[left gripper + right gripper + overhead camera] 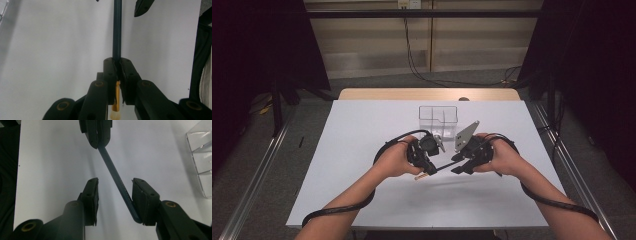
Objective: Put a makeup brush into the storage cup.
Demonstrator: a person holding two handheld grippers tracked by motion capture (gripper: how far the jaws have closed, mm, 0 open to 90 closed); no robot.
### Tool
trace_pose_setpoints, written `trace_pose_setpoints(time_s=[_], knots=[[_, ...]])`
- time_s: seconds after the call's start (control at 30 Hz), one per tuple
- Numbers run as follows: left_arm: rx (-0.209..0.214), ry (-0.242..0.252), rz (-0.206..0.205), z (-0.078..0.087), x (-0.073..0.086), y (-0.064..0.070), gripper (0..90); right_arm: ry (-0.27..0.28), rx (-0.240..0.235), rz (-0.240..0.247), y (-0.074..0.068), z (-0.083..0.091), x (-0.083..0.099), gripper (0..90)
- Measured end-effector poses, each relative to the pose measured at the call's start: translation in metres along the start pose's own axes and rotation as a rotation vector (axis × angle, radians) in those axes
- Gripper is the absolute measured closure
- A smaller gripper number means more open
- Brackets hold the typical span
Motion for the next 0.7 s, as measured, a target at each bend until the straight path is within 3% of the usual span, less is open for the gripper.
trace_pose_setpoints(time_s=[0.1,0.23,0.33,0.53,0.63,0.7], knots=[[0.003,-0.018,-0.019,-0.001,0.001,-0.001,84.2,-0.012,-0.006,0.008,-0.001,-0.001,-0.001,61.2],[0.002,-0.013,-0.013,-0.003,0.001,-0.001,84.2,-0.004,-0.010,0.023,-0.002,-0.002,-0.004,66.2],[0.007,-0.018,-0.019,-0.003,0.001,0.000,84.2,0.000,-0.012,0.037,-0.002,-0.004,-0.005,74.8],[0.069,0.011,0.024,0.001,0.000,0.003,83.7,-0.027,-0.034,0.087,-0.003,-0.005,0.002,79.2],[0.082,-0.004,0.006,0.004,0.000,0.002,83.6,-0.008,-0.046,0.068,-0.005,-0.006,0.005,80.1],[0.089,0.015,0.022,0.005,-0.002,0.001,83.2,0.010,-0.057,0.062,-0.005,-0.007,0.007,81.2]])
Point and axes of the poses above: each handheld gripper's, and its own axes: z roughly backward along the jaws, x roughly out of its underside, y roughly to its right, the point moved 8 cm from there along -z, roughly forward along the jaws, and after that the axes turned 6 degrees about y, right-handed, at the moved point
